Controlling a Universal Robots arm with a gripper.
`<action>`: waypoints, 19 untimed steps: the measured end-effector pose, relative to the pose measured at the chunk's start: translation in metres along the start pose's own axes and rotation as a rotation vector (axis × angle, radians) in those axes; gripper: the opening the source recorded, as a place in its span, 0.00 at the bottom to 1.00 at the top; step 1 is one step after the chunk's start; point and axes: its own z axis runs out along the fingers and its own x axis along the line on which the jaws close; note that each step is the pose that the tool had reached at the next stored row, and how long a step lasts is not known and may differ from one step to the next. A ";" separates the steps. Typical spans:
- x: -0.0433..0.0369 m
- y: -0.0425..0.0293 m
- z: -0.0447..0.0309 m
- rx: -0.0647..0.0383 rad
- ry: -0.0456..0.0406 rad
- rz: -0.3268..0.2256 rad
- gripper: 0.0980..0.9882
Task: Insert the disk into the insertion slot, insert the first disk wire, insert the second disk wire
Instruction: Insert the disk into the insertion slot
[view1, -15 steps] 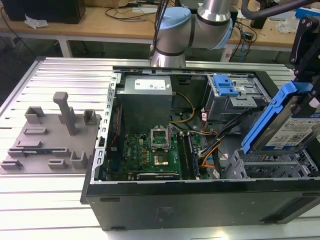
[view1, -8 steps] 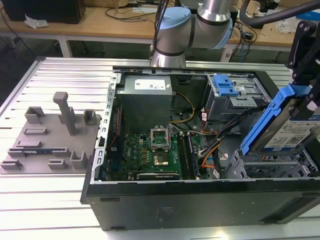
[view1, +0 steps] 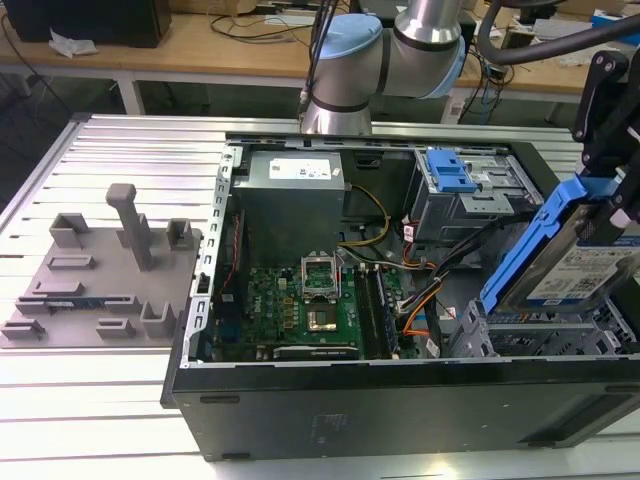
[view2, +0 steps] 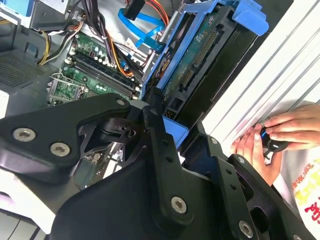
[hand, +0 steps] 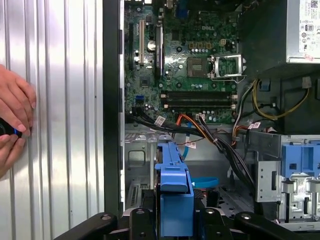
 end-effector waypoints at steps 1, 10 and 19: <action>0.0001 -0.0001 0.0016 0.000 0.0000 0.000 0.30; 0.0008 0.0002 0.0148 -0.002 -0.0001 0.000 0.30; 0.0034 0.0005 0.0371 -0.003 0.0000 0.000 0.30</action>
